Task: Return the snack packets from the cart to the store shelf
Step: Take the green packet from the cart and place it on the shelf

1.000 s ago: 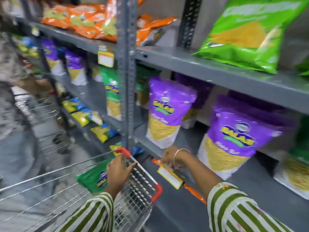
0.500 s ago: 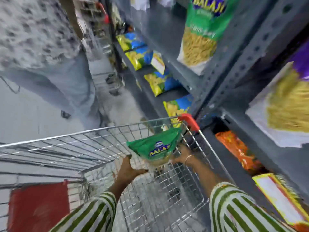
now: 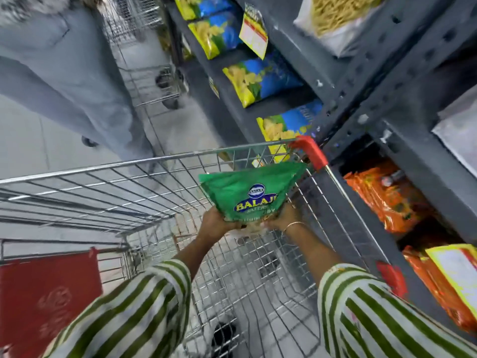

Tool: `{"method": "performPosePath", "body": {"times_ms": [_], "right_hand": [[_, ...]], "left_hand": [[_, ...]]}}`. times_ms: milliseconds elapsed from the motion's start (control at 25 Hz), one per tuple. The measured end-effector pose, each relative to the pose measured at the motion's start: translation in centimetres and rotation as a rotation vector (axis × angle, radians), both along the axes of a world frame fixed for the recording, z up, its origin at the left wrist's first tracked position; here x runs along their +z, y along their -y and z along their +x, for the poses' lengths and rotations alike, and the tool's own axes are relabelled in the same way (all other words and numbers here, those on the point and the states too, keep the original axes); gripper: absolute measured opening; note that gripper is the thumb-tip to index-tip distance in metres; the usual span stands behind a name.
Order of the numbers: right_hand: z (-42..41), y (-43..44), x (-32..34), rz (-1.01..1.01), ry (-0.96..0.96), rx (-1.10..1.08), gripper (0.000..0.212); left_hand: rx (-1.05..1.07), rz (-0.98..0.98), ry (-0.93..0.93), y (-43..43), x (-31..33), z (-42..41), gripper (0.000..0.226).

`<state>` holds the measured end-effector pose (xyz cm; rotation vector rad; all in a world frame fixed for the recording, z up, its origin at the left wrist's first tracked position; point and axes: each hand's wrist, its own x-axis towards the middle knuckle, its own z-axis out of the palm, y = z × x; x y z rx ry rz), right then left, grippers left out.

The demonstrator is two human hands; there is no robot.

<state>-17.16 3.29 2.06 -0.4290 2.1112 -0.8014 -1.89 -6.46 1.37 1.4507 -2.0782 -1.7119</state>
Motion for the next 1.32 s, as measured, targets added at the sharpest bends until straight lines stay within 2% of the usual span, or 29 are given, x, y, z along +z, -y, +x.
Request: {"method": "performPosePath", "body": {"times_ms": [80, 240, 560, 680, 720, 840, 880, 1040, 1120, 1200, 1320], "right_hand": [[1.2, -1.8, 2.6, -0.017, 0.036, -0.026, 0.063], [1.8, -5.2, 9.3, -0.07, -0.047, -0.085, 0.058], [0.9, -16.5, 25.5, -0.221, -0.34, -0.181, 0.059], [1.4, -23.1, 30.0, -0.267, -0.401, -0.216, 0.037], [1.3, -25.6, 30.9, -0.269, -0.421, -0.226, 0.038], [1.3, -32.7, 32.7, -0.247, -0.485, -0.256, 0.055], [1.5, -34.8, 33.2, -0.244, -0.488, -0.261, 0.056], [1.5, -42.8, 35.0, -0.3, -0.456, -0.378, 0.052], [1.3, -46.9, 35.5, -0.284, -0.49, -0.441, 0.048], [1.0, -51.1, 35.6, -0.311, -0.496, -0.564, 0.051], [0.5, -56.8, 35.0, -0.25, -0.519, -0.671, 0.055]], "left_hand": [[-0.081, 0.02, 0.024, -0.2, 2.4, 0.4, 0.059], [-0.205, 0.033, -0.052, -1.6, 9.4, 0.0, 0.05], [-0.41, -0.197, -0.216, -9.2, 25.1, -3.9, 0.043], [-0.532, -0.35, -0.196, -12.8, 28.3, -6.1, 0.072], [-0.592, -0.378, -0.201, -14.3, 29.1, -7.2, 0.08], [-0.759, -0.457, -0.248, -22.3, 34.3, -6.9, 0.084], [-0.807, -0.444, -0.265, -24.4, 35.1, -7.0, 0.088], [-0.897, -0.427, -0.279, -31.8, 36.8, -9.8, 0.076], [-0.929, -0.334, -0.319, -35.7, 37.0, -11.9, 0.063], [-0.957, -0.231, -0.35, -39.8, 36.4, -14.0, 0.066], [-1.063, -0.075, -0.268, -45.8, 35.5, -16.7, 0.054]]}}
